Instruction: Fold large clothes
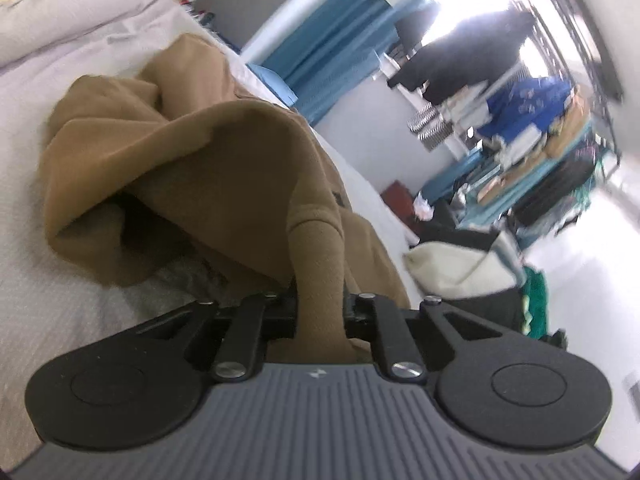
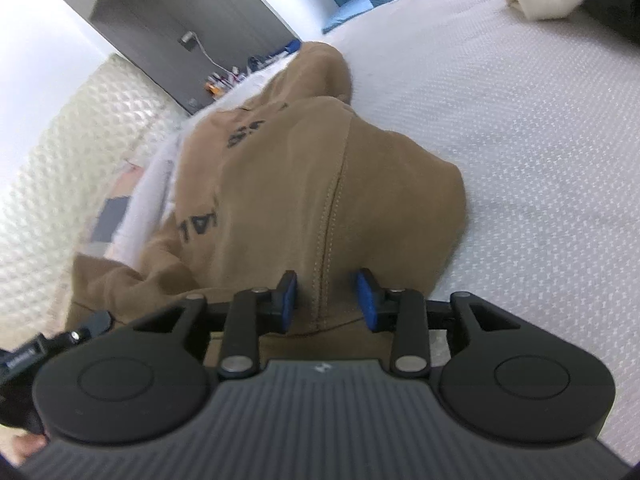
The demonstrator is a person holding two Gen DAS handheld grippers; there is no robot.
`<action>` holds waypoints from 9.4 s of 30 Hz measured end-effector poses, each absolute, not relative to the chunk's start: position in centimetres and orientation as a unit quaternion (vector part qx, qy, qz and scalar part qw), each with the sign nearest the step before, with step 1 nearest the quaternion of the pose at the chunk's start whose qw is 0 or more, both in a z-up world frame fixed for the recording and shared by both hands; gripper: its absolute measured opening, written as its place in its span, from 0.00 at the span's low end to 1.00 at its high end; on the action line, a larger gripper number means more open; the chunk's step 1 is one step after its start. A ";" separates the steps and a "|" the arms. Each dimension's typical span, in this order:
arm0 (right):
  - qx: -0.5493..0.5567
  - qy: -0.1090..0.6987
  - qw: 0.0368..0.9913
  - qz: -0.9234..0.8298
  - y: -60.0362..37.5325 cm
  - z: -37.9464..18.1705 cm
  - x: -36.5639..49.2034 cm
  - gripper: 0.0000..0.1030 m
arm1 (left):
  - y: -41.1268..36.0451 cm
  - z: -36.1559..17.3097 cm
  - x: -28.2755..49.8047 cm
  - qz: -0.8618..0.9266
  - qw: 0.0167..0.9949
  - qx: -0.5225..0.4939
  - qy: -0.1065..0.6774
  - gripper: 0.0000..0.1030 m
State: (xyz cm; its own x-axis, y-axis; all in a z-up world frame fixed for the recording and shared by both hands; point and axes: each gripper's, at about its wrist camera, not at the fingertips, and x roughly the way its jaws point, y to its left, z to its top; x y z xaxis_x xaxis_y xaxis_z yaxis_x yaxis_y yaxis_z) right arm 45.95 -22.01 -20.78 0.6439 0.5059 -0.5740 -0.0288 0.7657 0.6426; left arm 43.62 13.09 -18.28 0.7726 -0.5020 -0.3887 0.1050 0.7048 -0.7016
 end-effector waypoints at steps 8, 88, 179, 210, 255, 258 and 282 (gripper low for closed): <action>0.328 0.368 0.847 0.201 -22.1 -19.5 44.7 0.45 | 18.3 -19.5 40.3 -0.122 0.853 -0.425 0.278 0.15; 0.381 0.229 0.842 0.306 -18.1 -16.0 43.3 0.18 | 19.2 -17.1 40.5 -0.187 0.866 -0.411 0.214 0.14; 0.327 0.409 0.826 0.208 -16.1 -22.7 85.5 0.42 | 20.8 -18.4 84.5 -0.104 0.870 -0.284 0.390 0.68; 0.062 0.239 0.936 0.251 -16.2 -3.1 43.1 0.70 | 8.6 -1.6 33.0 -0.066 0.958 -0.135 0.244 0.68; 0.134 0.348 0.914 0.158 -16.8 -15.0 37.1 0.68 | -2.1 -19.1 29.6 -0.128 0.934 -0.016 0.333 0.72; 0.137 0.344 0.916 0.155 -17.0 -14.9 37.0 0.68 | -3.2 -19.6 29.7 -0.106 0.938 0.039 0.329 0.62; 0.094 0.318 0.925 0.183 -14.2 -15.1 38.2 0.68 | 29.9 -5.6 36.1 0.135 0.936 -0.264 0.190 0.17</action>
